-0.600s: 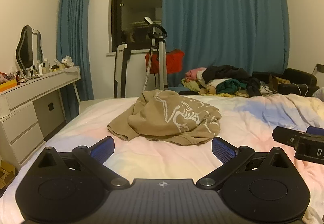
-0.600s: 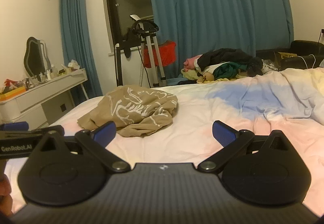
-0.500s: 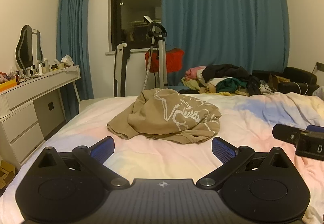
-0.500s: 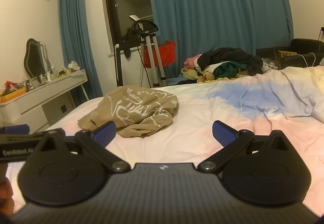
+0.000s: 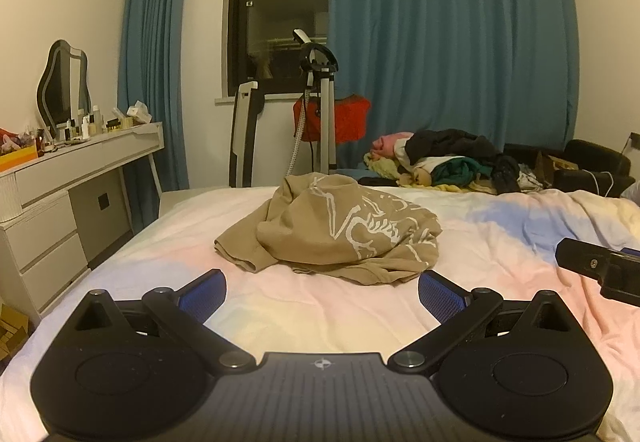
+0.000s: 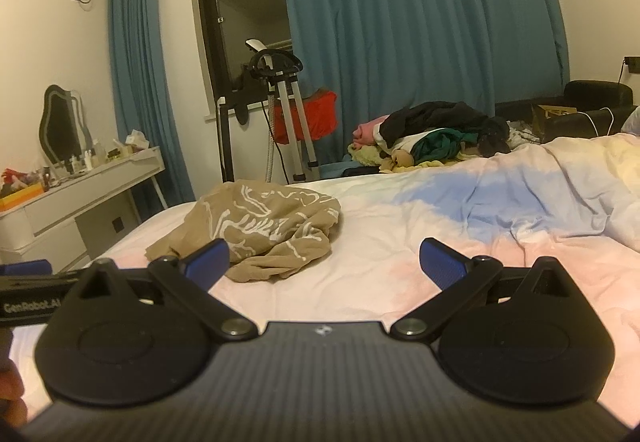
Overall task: Fold clothes
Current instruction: 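Move both grippers toward the crumpled beige T-shirt on the bed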
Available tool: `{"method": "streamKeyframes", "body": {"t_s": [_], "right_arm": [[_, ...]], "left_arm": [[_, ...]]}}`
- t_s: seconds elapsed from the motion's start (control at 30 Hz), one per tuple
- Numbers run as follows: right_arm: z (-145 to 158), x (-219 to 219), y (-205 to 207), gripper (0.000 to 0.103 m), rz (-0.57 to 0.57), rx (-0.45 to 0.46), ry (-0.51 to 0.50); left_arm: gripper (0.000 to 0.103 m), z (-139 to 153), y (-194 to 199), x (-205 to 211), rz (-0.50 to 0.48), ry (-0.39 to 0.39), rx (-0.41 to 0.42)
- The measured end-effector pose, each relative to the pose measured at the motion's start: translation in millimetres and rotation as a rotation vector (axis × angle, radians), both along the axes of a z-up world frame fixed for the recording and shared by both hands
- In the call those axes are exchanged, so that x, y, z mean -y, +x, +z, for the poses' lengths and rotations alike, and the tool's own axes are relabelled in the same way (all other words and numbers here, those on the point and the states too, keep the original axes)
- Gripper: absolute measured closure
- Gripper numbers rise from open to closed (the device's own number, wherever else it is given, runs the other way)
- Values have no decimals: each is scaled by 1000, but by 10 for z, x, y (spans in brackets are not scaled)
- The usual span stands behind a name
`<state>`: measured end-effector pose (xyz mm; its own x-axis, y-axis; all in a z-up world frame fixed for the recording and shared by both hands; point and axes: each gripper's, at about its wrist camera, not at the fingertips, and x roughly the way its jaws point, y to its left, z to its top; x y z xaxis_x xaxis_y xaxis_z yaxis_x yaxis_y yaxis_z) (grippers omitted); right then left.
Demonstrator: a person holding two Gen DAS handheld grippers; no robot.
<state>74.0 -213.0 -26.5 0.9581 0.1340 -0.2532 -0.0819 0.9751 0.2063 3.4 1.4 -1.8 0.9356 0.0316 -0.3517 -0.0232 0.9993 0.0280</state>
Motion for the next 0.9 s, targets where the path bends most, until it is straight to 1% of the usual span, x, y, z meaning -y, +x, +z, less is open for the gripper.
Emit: {"method": "streamKeyframes", "body": {"t_s": [0.07, 0.27, 0.4, 0.47, 0.53, 0.6, 0.73, 0.83, 0.9], "right_arm": [[24, -11, -2, 0, -8, 3, 0], [496, -47, 15, 0, -51, 74, 36], [810, -71, 26, 0, -80, 122, 61], [957, -81, 29, 0, -94, 144, 70], [931, -42, -11, 0, -110, 150, 36], [838, 35, -82, 0, -113, 151, 20], [564, 255, -154, 0, -117, 102, 64], [359, 372, -147, 0, -91, 43, 123], [284, 377, -136, 0, -97, 26, 111]], "left_arm": [[0, -4, 8, -6, 1, 4, 10], [0, -17, 94, -64, 21, -2, 12], [0, -45, 122, -89, 13, -17, -6], [0, -72, 186, -77, 11, -11, -19], [0, -105, 268, -61, 12, -1, -33], [0, -138, 350, -46, 14, 9, -47], [0, -203, 515, -15, 16, 28, -75], [0, -252, 638, 9, 18, 43, -95], [0, -285, 720, 24, 19, 53, -109]]}}
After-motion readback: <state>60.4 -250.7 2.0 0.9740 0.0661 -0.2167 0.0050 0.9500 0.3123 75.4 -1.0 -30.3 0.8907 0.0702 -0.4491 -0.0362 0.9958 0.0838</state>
